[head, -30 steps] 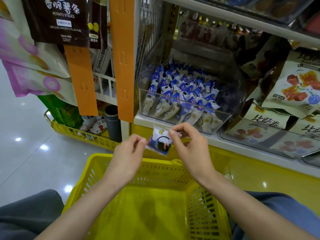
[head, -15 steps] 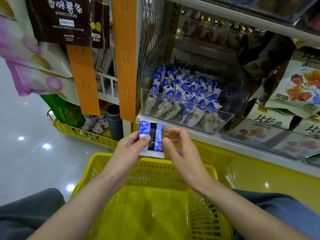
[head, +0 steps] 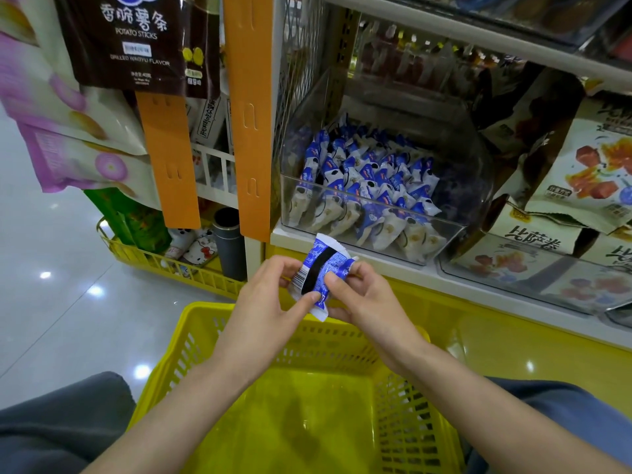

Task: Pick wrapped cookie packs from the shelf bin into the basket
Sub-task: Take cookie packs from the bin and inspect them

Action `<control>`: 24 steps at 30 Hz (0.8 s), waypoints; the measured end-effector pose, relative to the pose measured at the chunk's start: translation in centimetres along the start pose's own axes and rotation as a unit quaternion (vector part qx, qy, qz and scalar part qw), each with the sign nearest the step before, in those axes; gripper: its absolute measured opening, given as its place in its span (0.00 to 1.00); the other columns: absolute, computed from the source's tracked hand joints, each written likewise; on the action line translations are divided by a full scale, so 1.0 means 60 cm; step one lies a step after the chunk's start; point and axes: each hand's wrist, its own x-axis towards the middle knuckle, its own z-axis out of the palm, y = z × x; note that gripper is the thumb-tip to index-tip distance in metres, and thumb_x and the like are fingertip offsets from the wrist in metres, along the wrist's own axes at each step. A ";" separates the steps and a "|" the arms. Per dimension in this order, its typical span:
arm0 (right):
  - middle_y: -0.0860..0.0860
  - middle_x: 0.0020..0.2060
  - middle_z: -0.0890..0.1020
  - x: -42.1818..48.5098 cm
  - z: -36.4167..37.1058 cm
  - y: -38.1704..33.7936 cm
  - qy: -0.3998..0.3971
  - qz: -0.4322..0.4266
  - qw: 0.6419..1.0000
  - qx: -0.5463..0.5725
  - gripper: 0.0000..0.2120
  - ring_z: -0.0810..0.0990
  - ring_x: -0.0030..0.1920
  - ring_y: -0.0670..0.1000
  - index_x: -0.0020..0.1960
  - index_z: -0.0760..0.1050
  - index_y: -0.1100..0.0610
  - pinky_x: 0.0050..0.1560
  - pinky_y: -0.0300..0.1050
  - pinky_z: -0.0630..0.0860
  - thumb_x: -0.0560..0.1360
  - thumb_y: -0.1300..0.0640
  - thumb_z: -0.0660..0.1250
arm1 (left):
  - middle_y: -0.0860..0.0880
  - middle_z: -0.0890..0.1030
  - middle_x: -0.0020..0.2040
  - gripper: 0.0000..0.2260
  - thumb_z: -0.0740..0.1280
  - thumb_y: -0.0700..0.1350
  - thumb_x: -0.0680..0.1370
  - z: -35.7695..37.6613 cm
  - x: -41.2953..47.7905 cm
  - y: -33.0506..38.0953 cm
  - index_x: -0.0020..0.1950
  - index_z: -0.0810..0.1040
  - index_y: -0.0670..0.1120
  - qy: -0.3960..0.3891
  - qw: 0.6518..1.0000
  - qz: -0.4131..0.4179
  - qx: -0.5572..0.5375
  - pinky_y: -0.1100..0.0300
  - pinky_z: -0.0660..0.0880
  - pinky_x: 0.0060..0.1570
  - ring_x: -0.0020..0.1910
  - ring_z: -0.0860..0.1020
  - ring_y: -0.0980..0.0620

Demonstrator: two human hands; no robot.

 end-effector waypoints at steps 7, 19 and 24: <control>0.57 0.49 0.81 0.005 0.003 0.012 0.001 -0.017 1.000 -0.026 0.10 0.82 0.37 0.44 0.53 0.68 0.62 0.38 0.41 0.81 0.74 0.65 0.66 | 0.54 0.79 0.51 0.11 0.62 0.45 0.78 -0.004 -0.007 -0.006 0.60 0.71 0.51 -0.047 0.996 0.029 0.064 0.58 0.76 0.48 0.48 0.78 0.58; 0.51 0.48 0.80 0.009 0.012 0.036 -0.013 -0.038 0.997 -0.068 0.13 0.82 0.38 0.45 0.48 0.66 0.53 0.34 0.40 0.80 0.73 0.64 0.68 | 0.47 0.79 0.51 0.12 0.55 0.46 0.81 -0.005 -0.005 0.003 0.64 0.66 0.47 -0.071 0.976 0.028 0.204 0.56 0.71 0.37 0.45 0.78 0.46; 0.52 0.48 0.80 0.008 0.010 0.037 -0.026 -0.046 0.992 -0.111 0.12 0.82 0.41 0.50 0.51 0.66 0.52 0.38 0.43 0.81 0.74 0.62 0.67 | 0.49 0.80 0.50 0.13 0.52 0.51 0.81 -0.009 0.002 0.001 0.64 0.66 0.48 -0.096 0.964 0.024 0.247 0.55 0.73 0.40 0.47 0.78 0.48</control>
